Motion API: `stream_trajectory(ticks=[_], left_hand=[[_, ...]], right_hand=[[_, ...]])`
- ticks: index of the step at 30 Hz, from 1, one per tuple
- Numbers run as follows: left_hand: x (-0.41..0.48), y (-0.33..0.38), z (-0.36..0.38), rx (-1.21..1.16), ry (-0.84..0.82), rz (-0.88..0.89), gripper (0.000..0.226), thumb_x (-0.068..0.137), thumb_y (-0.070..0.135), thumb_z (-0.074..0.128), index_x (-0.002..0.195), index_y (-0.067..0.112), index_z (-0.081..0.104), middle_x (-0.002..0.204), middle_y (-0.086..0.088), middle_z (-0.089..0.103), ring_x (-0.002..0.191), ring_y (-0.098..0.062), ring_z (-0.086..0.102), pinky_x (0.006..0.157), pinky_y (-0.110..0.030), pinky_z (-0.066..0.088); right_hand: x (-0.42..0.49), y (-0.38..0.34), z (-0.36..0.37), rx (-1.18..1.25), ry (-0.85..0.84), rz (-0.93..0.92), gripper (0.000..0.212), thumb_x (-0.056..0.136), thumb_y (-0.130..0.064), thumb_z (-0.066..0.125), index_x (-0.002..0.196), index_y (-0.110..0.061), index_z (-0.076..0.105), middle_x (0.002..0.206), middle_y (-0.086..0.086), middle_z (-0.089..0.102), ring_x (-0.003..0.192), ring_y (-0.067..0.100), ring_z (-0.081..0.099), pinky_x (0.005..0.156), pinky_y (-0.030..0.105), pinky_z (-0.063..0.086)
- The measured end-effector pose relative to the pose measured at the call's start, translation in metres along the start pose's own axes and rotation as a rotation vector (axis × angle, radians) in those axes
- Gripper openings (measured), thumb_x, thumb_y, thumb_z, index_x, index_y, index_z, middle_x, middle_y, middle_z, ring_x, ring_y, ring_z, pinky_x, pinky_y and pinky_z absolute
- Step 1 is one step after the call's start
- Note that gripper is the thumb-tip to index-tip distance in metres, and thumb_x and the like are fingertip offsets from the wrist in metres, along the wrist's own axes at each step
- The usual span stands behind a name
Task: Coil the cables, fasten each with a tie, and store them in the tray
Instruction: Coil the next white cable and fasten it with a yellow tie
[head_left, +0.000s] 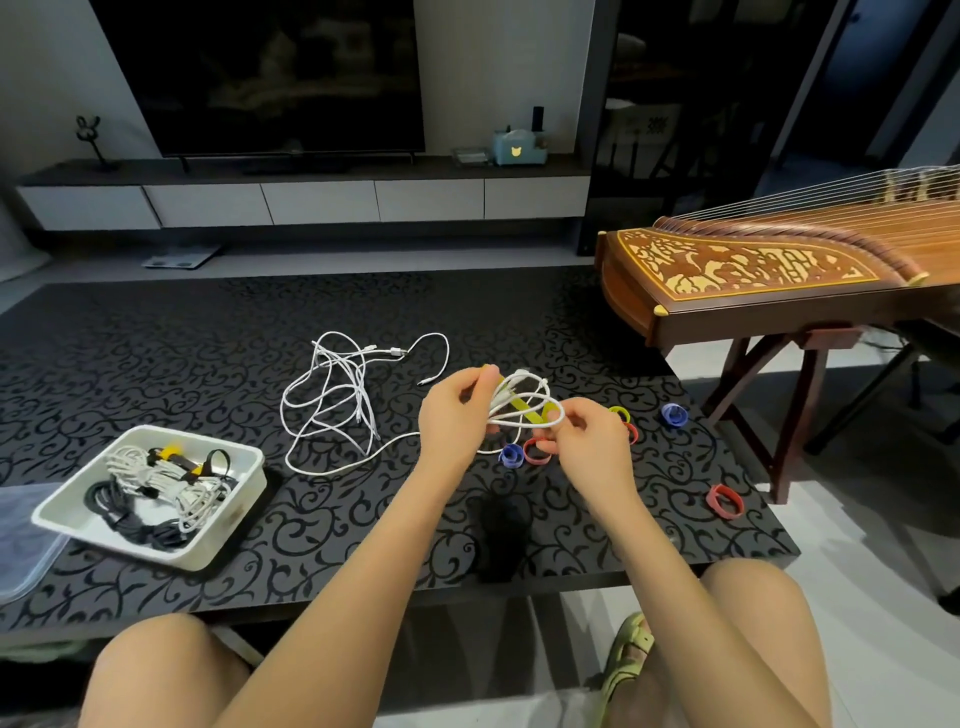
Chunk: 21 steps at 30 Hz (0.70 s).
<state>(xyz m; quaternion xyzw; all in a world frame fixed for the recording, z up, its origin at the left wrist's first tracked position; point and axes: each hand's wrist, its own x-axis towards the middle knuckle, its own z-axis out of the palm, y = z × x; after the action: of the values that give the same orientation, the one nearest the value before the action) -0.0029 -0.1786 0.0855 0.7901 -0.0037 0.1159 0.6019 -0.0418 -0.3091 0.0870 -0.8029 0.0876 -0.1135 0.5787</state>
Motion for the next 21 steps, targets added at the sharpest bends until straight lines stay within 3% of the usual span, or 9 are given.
stream_trajectory(ticks=[5,9,11,13,16,21], left_hand=[[0.004,0.004,-0.010,-0.030,0.161,-0.028,0.020,0.092,0.030,0.059,0.073,0.029,0.063,0.073,0.006,0.065,0.072,-0.013,0.058,0.074,-0.032,0.046],[-0.003,0.012,-0.010,0.138,0.300,0.046,0.020,0.094,0.031,0.055,0.078,0.020,0.062,0.065,0.010,0.058,0.067,-0.014,0.056,0.058,-0.014,0.034],[-0.009,0.017,-0.008,0.205,0.344,0.138,0.020,0.094,0.028,0.056,0.081,0.016,0.064,0.060,0.011,0.054,0.060,-0.014,0.051,0.055,-0.023,0.026],[-0.016,0.021,-0.008,0.297,0.350,0.259,0.019,0.094,0.024,0.058,0.081,0.013,0.065,0.058,0.007,0.055,0.056,-0.016,0.050,0.054,-0.024,0.022],[-0.022,0.024,-0.009,0.471,0.272,0.436,0.018,0.092,0.021,0.061,0.081,0.008,0.069,0.061,-0.003,0.063,0.057,-0.023,0.057,0.054,-0.028,0.031],[-0.037,0.037,-0.009,0.409,0.153,0.507,0.019,0.089,0.026,0.060,0.084,0.012,0.072,0.068,-0.002,0.067,0.064,-0.021,0.061,0.059,-0.036,0.045]], right_hand=[[-0.015,-0.009,-0.010,-0.139,0.055,-0.290,0.019,0.092,-0.006,0.054,0.075,-0.001,0.062,0.071,0.012,0.063,0.070,0.028,0.062,0.069,0.048,0.052],[-0.031,-0.018,-0.015,-0.178,0.092,-0.541,0.012,0.091,-0.002,0.056,0.086,-0.004,0.067,0.083,0.002,0.064,0.077,0.006,0.056,0.070,0.019,0.044],[-0.032,-0.022,-0.016,-0.197,0.137,-0.646,0.012,0.091,-0.001,0.056,0.087,-0.001,0.067,0.092,0.005,0.064,0.087,0.009,0.057,0.078,0.019,0.045],[-0.029,-0.028,-0.017,-0.203,0.165,-0.706,0.012,0.091,-0.001,0.056,0.086,0.000,0.067,0.095,0.007,0.063,0.092,0.017,0.058,0.082,0.026,0.045],[-0.020,-0.037,-0.018,-0.156,0.095,-0.726,0.012,0.092,0.000,0.056,0.086,-0.002,0.066,0.088,0.005,0.061,0.085,0.018,0.057,0.076,0.029,0.046],[-0.012,-0.044,-0.016,0.044,0.006,-0.469,0.012,0.093,-0.008,0.057,0.092,-0.012,0.069,0.089,-0.001,0.067,0.084,0.005,0.060,0.074,0.014,0.045]])
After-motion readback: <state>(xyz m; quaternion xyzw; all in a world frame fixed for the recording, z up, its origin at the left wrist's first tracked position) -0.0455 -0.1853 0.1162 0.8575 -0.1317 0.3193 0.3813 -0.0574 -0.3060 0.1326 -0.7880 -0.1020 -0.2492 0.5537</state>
